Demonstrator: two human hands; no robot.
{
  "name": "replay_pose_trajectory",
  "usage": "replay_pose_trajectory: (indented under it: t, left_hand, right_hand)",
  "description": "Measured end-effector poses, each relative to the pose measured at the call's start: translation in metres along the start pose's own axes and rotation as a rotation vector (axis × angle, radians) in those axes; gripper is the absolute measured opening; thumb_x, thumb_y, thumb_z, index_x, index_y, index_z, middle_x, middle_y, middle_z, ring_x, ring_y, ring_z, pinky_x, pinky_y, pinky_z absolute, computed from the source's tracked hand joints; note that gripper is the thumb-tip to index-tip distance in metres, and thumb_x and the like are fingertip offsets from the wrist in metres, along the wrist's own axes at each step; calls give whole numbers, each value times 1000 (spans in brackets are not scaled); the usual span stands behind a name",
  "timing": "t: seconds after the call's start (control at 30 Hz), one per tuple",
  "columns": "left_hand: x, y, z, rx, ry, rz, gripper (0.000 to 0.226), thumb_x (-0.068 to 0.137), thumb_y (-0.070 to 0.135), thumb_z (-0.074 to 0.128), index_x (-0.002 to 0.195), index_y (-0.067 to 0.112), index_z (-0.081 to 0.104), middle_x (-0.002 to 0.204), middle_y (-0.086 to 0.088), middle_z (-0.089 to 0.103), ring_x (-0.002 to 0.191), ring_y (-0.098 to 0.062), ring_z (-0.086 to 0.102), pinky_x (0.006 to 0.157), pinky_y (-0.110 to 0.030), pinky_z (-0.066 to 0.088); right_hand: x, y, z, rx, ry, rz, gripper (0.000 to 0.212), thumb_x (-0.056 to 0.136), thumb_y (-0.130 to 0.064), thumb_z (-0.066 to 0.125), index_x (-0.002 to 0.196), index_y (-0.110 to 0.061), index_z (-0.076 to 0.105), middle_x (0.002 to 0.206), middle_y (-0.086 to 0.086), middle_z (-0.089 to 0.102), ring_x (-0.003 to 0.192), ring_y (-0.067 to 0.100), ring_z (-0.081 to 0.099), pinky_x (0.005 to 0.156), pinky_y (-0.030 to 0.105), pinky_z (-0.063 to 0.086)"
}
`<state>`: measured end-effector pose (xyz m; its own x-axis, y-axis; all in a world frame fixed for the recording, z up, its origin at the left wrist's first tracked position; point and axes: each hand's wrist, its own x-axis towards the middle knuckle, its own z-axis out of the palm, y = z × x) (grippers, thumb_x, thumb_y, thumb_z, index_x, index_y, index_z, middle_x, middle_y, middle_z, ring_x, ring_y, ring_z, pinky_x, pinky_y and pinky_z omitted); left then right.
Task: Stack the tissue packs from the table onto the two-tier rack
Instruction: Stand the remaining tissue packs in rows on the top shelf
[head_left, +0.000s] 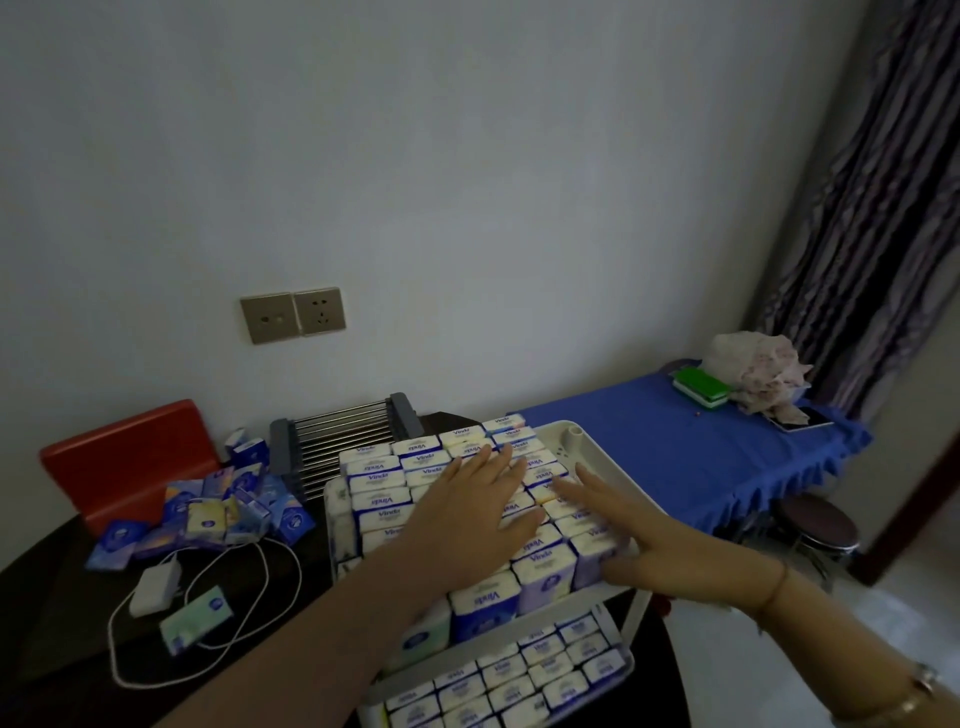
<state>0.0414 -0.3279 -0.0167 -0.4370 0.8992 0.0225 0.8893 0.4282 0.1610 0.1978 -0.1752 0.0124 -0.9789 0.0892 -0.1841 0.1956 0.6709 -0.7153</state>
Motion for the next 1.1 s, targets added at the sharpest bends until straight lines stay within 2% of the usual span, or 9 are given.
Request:
replay_pose_trajectory:
  t: [0.1, 0.23, 0.33, 0.43, 0.57, 0.67, 0.8, 0.87, 1.1]
  left_hand:
    - [-1, 1, -3, 7, 41, -3, 62, 98, 54, 21, 152, 25, 13, 160, 6, 8, 147, -11, 4, 120, -38, 1]
    - [-8, -1, -6, -7, 85, -6, 59, 99, 52, 21, 151, 24, 19, 159, 6, 16, 146, -10, 13, 120, -40, 6]
    - [-19, -8, -10, -67, 113, -9, 55, 100, 49, 24, 150, 25, 25, 158, 7, 20, 145, -8, 15, 120, -38, 6]
    - [-32, -22, -18, -129, 176, -6, 52, 100, 47, 26, 149, 26, 27, 158, 9, 19, 145, -7, 14, 120, -36, 4]
    - [-60, -61, -29, -281, 349, -11, 54, 96, 49, 27, 140, 24, 44, 150, 8, 38, 138, -8, 31, 118, -33, 14]
    - [-91, -107, -27, -391, 461, -55, 56, 91, 50, 30, 128, 19, 58, 135, 3, 55, 124, -10, 48, 109, -36, 35]
    - [-147, -178, -19, -458, 497, -228, 30, 95, 18, 52, 125, 14, 57, 128, -4, 58, 117, -12, 52, 102, -28, 40]
    - [-178, -213, -13, -473, 472, -337, 30, 94, 15, 54, 123, 16, 58, 127, -2, 57, 113, -14, 55, 97, -35, 47]
    - [-252, -301, 27, -434, 395, -556, 35, 88, 18, 60, 123, 18, 58, 119, 1, 60, 108, -14, 56, 89, -24, 41]
  right_hand:
    - [8, 0, 9, 201, 146, 49, 51, 99, -14, 41, 140, -36, 20, 134, -21, 40, 112, -6, 48, 96, 10, 39]
    - [23, 8, 23, 172, 375, 182, 44, 102, -21, 32, 146, -19, 26, 147, 3, 37, 131, 16, 38, 110, 26, 26]
    - [25, 3, 27, 127, 406, 223, 40, 102, -22, 32, 142, -17, 32, 141, 8, 43, 125, 22, 43, 100, 25, 33]
    - [20, -17, 29, 0, 515, 177, 38, 101, -25, 34, 138, -16, 35, 114, 4, 53, 90, 13, 51, 74, 23, 35]
    - [30, -63, 52, -170, 675, -49, 35, 97, -27, 43, 131, -21, 41, 114, 0, 56, 87, 11, 54, 77, 24, 37]
    - [60, -114, 88, -254, 627, -218, 39, 88, -35, 41, 125, -21, 47, 117, -8, 49, 105, 5, 44, 84, 14, 29]
    - [114, -175, 146, -304, 567, -343, 21, 91, -24, 51, 111, -18, 56, 109, -6, 51, 101, 5, 44, 84, 14, 30]
    - [144, -195, 176, -301, 508, -341, 22, 89, -25, 51, 108, -17, 58, 108, -4, 51, 101, 8, 46, 88, 19, 36]
    - [234, -210, 274, -262, 247, -112, 18, 89, -20, 54, 106, -14, 58, 110, 4, 55, 102, 16, 51, 88, 26, 42]
